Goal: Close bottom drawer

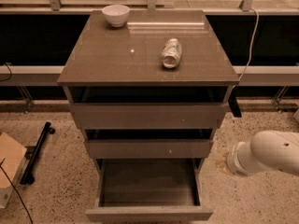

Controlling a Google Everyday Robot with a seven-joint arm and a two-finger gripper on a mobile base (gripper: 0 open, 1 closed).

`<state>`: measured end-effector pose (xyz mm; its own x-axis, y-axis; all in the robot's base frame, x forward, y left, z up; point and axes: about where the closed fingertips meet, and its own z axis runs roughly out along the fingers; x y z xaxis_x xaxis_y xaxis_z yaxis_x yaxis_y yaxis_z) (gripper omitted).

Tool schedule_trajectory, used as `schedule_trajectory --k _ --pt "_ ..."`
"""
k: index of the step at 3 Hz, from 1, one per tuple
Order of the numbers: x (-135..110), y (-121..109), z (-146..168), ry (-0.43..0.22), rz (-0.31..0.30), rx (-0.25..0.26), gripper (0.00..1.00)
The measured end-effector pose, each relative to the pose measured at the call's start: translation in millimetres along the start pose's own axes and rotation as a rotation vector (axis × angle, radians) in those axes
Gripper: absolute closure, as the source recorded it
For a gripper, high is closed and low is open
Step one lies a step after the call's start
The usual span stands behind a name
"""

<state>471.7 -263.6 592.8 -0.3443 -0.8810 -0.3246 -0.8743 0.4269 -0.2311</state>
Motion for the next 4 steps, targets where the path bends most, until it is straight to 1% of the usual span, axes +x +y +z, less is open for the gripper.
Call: schedule_trajectory --k 1,2,3,4 --pt "19 5 33 -0.017 0.022 -0.028 1.00" --pt "19 5 33 -0.016 0.022 -0.028 1.00" --pt "23 9 53 0.004 0.020 -0.022 1.00" --pt "26 19 88 0.007 0.021 -0.054 1.00"
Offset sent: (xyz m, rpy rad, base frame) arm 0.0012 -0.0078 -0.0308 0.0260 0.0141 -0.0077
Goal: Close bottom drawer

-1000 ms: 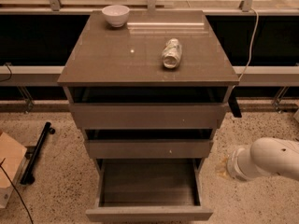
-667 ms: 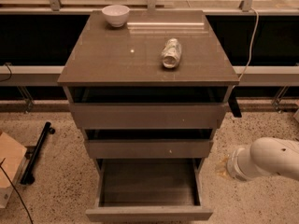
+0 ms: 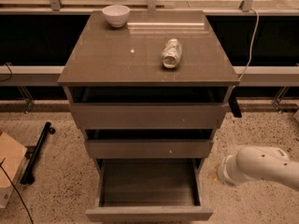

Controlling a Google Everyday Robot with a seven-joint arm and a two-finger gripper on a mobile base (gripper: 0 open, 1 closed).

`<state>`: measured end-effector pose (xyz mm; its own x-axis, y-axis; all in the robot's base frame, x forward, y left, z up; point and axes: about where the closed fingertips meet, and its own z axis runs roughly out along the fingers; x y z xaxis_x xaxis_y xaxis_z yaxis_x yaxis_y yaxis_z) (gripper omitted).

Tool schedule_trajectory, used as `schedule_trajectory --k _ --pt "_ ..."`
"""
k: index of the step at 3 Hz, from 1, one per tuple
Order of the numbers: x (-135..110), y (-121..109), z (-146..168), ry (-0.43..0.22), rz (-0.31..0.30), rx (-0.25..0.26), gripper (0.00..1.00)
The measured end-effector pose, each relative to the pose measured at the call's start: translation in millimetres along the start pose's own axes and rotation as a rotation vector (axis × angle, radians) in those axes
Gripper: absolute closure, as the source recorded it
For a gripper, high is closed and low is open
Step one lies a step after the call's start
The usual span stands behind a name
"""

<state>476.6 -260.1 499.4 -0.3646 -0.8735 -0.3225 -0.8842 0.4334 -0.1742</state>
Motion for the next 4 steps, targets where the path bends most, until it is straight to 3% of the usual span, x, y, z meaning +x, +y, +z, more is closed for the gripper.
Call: schedule_trajectory --k 1,2,4 --pt "7 12 39 0.007 0.015 -0.055 1.00" --pt "26 34 84 0.037 0.044 -0.150 1.00" --pt "52 72 137 0.068 0.092 -0.282 1.00"
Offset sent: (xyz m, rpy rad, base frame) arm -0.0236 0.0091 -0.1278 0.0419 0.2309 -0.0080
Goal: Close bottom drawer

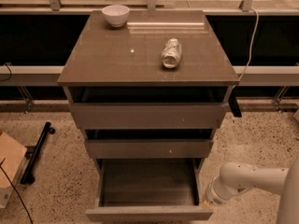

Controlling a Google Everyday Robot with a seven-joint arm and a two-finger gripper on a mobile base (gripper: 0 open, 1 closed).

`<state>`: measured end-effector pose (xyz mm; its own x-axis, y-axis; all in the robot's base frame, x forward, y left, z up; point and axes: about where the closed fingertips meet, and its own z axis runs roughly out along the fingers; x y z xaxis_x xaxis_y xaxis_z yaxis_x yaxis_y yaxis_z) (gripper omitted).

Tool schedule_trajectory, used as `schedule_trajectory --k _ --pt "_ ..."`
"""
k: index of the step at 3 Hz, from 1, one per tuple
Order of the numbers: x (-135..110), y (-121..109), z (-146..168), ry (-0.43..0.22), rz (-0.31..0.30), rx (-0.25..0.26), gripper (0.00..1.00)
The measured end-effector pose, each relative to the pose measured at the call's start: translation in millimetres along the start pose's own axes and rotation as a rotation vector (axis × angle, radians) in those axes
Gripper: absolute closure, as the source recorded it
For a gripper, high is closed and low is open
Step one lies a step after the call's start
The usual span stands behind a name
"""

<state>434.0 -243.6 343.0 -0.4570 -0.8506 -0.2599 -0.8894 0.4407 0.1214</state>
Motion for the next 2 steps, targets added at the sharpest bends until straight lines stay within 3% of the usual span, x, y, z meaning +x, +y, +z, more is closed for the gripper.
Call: schedule_trajectory --k 1,2 --pt "8.8 8.6 27.6 -0.032 0.044 -0.047 1.00" --pt "8.2 11.1 33.3 -0.024 0.044 -0.041 1.00"
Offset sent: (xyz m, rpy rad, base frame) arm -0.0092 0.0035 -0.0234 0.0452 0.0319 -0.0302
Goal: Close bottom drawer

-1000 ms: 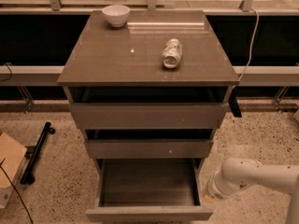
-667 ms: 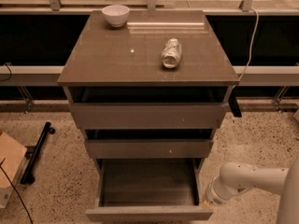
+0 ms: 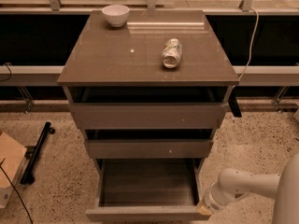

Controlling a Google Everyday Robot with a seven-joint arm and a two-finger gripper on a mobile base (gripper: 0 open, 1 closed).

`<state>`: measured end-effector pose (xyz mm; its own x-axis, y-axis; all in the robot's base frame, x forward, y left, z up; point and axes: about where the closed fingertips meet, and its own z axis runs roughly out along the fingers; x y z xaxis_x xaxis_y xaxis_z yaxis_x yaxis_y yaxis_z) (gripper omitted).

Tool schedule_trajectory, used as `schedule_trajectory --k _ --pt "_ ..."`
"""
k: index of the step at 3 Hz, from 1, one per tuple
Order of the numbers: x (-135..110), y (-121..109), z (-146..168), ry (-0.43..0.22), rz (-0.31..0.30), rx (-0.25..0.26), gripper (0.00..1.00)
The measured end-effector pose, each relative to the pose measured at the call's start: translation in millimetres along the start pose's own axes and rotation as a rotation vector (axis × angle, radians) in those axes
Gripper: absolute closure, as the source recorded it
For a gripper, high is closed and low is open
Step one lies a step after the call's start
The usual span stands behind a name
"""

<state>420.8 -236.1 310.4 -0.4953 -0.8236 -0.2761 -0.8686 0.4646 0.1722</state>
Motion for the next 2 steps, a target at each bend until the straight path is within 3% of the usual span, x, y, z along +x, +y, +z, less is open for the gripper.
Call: schedule_trajectory --k 2 --pt "20 6 50 0.066 0.028 -0.065 1.00"
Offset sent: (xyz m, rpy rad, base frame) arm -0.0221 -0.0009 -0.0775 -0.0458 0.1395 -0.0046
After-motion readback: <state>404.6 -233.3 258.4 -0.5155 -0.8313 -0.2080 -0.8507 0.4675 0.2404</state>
